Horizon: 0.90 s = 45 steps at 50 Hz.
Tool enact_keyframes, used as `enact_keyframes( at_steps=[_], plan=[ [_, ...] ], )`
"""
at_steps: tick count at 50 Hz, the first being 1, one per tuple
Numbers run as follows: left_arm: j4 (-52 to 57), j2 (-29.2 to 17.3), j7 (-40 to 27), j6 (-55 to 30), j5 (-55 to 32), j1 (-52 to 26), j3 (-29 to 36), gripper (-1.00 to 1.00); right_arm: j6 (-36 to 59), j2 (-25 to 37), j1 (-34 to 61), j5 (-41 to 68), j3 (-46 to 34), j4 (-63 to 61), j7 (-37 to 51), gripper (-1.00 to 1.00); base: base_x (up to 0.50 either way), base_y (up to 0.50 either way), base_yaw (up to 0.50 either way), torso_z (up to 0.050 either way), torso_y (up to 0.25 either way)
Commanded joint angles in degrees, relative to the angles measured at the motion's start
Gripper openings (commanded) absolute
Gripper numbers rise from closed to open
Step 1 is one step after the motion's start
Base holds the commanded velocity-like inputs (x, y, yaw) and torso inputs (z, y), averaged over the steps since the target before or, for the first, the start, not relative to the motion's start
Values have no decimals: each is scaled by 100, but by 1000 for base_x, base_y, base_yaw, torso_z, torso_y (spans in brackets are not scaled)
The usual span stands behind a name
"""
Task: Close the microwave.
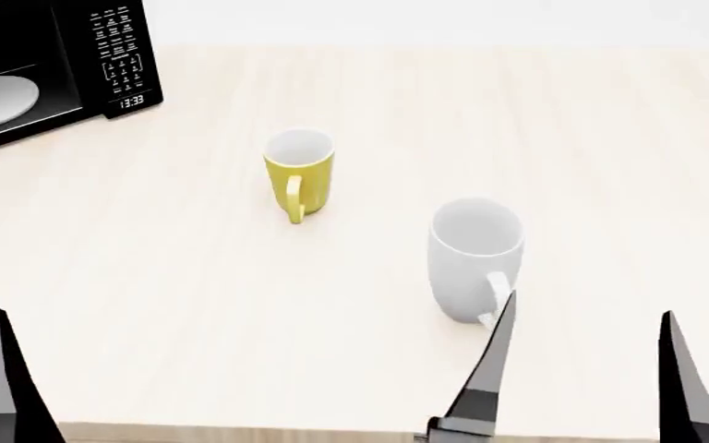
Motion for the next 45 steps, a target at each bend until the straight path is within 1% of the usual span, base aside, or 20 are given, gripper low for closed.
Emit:
enact_keyframes(
  at_steps=[1, 3, 45],
  plan=[
    [947, -124, -218, -70, -18, 140, -33, 100, -314, 92, -76, -301, 16, -861, 315, 100, 0, 0, 0, 0, 0],
    [903, -147, -229, -34, -29, 144, -20, 100, -360, 92, -92, -539, -28, -841, 386, 100, 0, 500, 0, 0, 0],
    [799, -443, -509, 27, -217, 132, 154, 100, -378, 388, -149, -527, -340, -814, 694, 100, 0, 500, 0, 0, 0]
  ],
)
